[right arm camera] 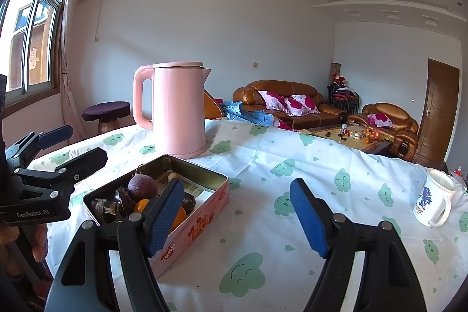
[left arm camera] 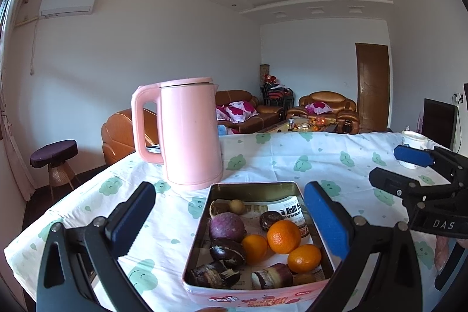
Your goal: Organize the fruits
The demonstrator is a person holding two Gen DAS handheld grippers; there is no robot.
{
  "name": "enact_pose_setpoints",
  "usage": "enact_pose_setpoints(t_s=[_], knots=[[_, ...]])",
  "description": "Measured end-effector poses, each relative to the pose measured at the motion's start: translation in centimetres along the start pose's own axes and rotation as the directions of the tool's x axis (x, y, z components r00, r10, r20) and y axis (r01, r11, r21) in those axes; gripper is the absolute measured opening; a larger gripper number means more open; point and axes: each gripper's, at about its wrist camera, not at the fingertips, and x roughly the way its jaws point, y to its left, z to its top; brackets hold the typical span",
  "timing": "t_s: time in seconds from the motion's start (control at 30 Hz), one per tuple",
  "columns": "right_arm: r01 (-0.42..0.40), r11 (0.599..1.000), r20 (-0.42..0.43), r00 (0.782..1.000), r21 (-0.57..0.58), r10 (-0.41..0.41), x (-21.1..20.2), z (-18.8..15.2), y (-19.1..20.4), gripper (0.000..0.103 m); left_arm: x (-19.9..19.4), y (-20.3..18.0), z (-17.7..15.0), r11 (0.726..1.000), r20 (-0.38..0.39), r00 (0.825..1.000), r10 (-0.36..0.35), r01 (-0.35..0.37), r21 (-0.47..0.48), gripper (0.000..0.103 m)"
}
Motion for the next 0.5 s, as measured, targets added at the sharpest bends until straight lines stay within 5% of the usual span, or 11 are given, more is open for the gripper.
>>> enact_pose_setpoints(t_s=[0.5], knots=[[0.010, 1.000, 0.003, 1.000, 0.006, -0.010, -0.49, 0.01, -0.51, 0.076, 0.09, -0.60, -0.17, 0.999, -0.015, 0.999, -0.030, 0.030, 0.016, 0.103]])
